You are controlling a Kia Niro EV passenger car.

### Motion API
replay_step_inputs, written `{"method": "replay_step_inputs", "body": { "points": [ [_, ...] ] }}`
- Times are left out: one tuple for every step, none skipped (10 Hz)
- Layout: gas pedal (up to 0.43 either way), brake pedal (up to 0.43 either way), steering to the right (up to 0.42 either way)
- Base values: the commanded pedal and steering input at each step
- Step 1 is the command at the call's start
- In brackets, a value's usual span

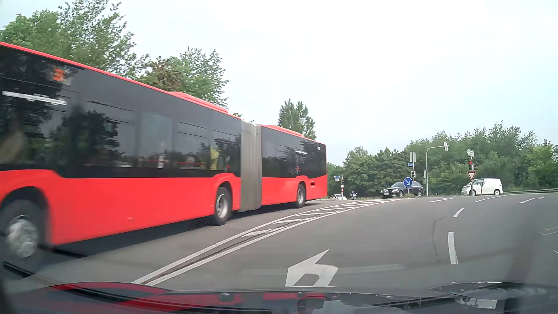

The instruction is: Follow the waypoints while adhering to traffic rules and regulations

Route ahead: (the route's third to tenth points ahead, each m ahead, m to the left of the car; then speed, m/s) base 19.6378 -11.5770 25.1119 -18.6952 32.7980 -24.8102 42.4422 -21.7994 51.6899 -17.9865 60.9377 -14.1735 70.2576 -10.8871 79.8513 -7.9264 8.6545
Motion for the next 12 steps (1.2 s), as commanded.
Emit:
{"method": "replay_step_inputs", "body": {
  "points": [
    [0.000, 0.116, 0.139],
    [0.000, 0.122, 0.143],
    [0.000, 0.122, 0.146],
    [0.000, 0.122, 0.150],
    [0.000, 0.128, 0.156],
    [0.000, 0.128, 0.161],
    [0.000, 0.134, 0.167],
    [0.000, 0.140, 0.172],
    [0.000, 0.140, 0.176],
    [0.000, 0.146, 0.180],
    [0.000, 0.146, 0.185],
    [0.000, 0.152, 0.189]
  ]
}}
